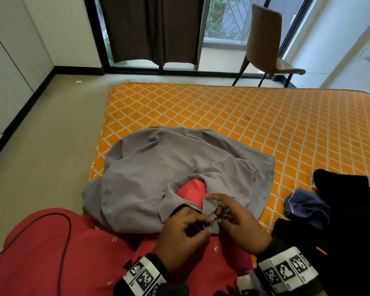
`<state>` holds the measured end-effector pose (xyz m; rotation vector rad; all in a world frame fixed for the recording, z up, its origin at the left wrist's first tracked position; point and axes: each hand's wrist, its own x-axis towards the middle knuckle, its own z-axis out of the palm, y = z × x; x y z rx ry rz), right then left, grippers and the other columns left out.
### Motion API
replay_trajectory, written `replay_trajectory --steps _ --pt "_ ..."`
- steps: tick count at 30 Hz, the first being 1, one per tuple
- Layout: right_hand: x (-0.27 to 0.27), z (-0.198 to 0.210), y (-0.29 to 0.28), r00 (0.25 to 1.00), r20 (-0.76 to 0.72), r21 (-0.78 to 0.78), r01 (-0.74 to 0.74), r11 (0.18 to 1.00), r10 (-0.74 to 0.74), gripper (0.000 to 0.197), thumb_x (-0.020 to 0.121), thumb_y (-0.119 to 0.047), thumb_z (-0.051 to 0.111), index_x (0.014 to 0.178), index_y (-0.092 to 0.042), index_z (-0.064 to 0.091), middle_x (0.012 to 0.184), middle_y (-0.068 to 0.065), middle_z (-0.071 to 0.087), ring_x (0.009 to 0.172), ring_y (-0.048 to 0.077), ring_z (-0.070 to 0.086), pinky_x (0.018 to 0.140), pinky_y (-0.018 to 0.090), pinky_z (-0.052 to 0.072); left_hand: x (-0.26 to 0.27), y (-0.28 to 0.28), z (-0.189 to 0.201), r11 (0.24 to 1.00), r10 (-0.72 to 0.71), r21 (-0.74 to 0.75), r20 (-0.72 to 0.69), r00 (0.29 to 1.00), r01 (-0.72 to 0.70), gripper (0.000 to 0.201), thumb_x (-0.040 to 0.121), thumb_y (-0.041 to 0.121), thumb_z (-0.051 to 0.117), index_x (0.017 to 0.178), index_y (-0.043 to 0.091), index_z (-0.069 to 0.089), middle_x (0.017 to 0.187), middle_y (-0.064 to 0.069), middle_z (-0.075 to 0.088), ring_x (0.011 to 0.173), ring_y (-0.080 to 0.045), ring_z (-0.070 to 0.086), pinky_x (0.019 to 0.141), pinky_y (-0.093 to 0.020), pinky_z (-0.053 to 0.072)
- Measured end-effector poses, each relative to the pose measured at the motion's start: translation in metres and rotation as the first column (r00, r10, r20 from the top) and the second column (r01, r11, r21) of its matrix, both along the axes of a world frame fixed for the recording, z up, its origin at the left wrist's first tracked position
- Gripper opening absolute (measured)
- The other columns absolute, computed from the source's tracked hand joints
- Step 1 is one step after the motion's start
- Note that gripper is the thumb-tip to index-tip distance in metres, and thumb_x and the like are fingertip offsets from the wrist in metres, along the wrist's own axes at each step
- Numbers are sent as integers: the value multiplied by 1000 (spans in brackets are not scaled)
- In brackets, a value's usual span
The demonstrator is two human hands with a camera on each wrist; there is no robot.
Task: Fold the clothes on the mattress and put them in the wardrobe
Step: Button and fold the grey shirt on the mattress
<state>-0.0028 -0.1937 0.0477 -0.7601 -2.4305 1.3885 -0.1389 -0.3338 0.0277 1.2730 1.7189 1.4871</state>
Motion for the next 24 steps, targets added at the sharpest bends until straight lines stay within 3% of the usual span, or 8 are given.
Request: replay_trajectory --steps 2,6,10,12,15,19,22,24 --pt "5 4 4 999 -15 35 -51 998 52 69 75 -7 59 134 -38 48 103 -3 58 88 6 57 79 18 45 -5 1 0 1000 8 22 -181 984 -5 19 69 27 78 85 32 71 86 16 62 84 -2 62 74 -12 46" --pt "7 8 0 987 2 225 -157 962 161 88 65 -30 66 145 -44 32 122 -15 52 114 8 48 96 20 38 -18 8 10 995 95 68 -315 944 -78 23 65 13 69 77 30 59 81 14 57 73 3 55 69 -6 38" --pt "-25 24 19 946 132 192 -318 928 297 96 74 -16 67 153 -37 16 104 -12 61 88 -2 57 78 16 45 -21 21 36 988 15 137 -519 854 66 13 67 12 61 76 21 58 80 11 53 74 7 44 71 -2 33" --pt "-49 37 33 882 336 281 -429 859 331 70 80 -28 62 146 -30 37 101 -2 67 83 4 58 71 17 41 -25 29 45 978 -9 160 -604 797 132 10 72 9 57 76 19 59 84 7 54 79 -6 50 72 -13 39" --pt "-81 69 53 822 527 415 -468 780 213 24 87 -27 62 106 -12 66 103 9 68 90 21 60 74 24 37 -38 34 70 970 98 239 -569 816 51 19 77 2 49 72 16 61 86 4 52 85 -7 45 77 -10 34" --pt "-102 134 66 998 1 483 -54 874 61 23 87 -18 54 106 -14 66 99 4 69 89 20 60 76 30 44 -69 43 99 940 315 290 -536 783 -180 25 77 8 42 74 11 66 113 -7 50 100 -12 49 84 -16 40" --pt "-103 172 57 949 -311 473 116 874 42 20 86 -16 47 99 -12 61 87 3 67 79 17 58 69 25 42 -95 48 103 926 340 98 -636 693 -364 17 74 10 63 87 9 73 120 -9 55 106 -31 53 87 -25 44" --pt "-96 186 62 928 -372 516 233 824 -30 22 80 -16 44 96 -21 59 76 -2 63 71 17 55 62 22 41 -107 45 107 903 351 49 -658 667 -427 24 69 1 72 93 7 72 119 -14 56 101 -39 55 81 -39 53"
